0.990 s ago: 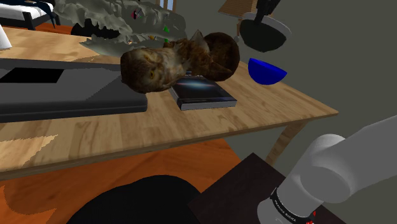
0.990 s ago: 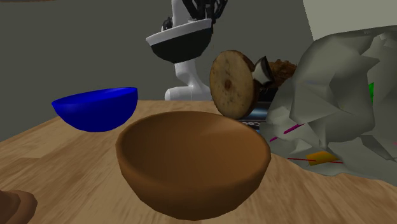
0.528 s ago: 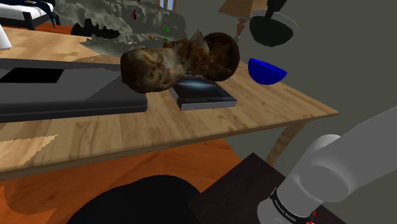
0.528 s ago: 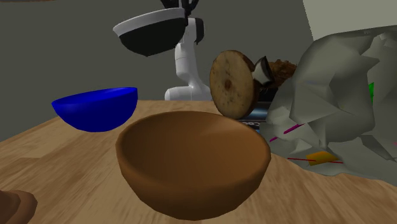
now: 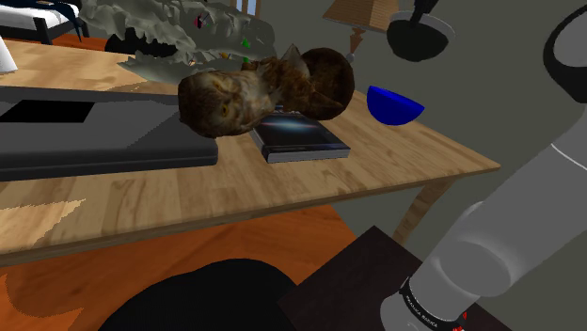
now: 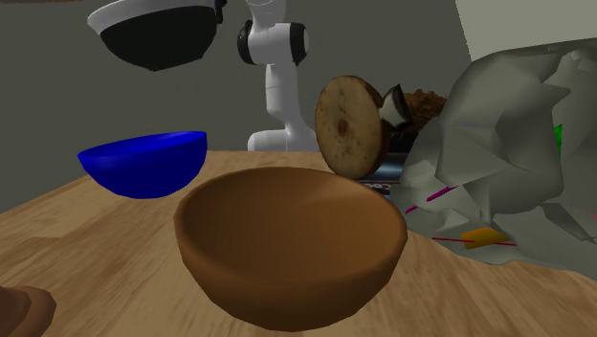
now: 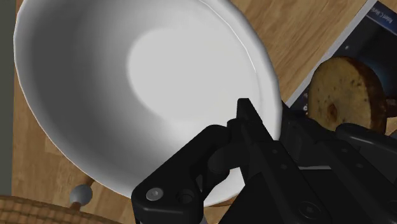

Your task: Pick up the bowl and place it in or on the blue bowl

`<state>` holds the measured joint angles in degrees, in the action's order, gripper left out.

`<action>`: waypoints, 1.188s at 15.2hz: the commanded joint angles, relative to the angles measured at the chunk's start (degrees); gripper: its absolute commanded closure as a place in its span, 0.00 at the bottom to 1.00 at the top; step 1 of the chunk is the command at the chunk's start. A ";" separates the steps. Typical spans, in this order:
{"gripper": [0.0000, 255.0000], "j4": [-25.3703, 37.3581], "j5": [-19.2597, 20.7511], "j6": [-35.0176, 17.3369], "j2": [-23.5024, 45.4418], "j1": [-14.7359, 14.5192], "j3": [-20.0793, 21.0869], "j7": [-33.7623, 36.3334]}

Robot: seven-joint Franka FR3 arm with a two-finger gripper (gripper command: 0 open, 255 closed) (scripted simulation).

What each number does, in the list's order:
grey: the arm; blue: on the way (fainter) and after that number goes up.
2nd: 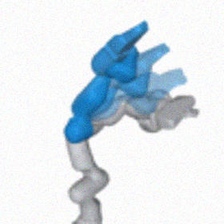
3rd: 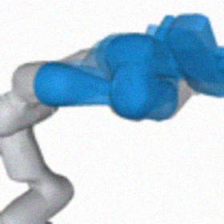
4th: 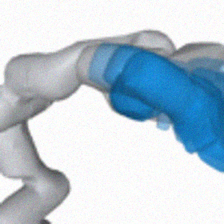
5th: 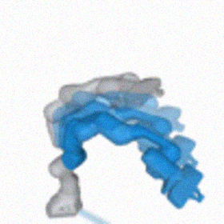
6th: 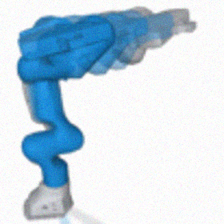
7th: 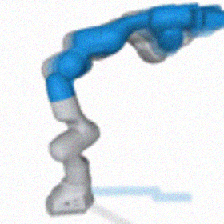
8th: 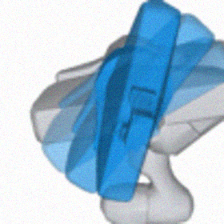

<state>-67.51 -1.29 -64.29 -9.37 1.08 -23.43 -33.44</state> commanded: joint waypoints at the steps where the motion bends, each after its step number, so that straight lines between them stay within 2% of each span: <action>1: 1.00 6.70 -2.43 2.38 4.96 1.68 -3.84 -4.49; 3: 1.00 13.35 -5.79 4.98 9.99 4.14 -7.15 -8.27; 9: 1.00 -1.36 -0.96 -3.20 2.26 2.17 -3.98 -6.01; 18: 1.00 -16.67 2.18 -12.25 -4.76 1.84 -1.66 -4.20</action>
<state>-82.52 0.60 -75.46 -13.41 2.94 -25.35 -37.89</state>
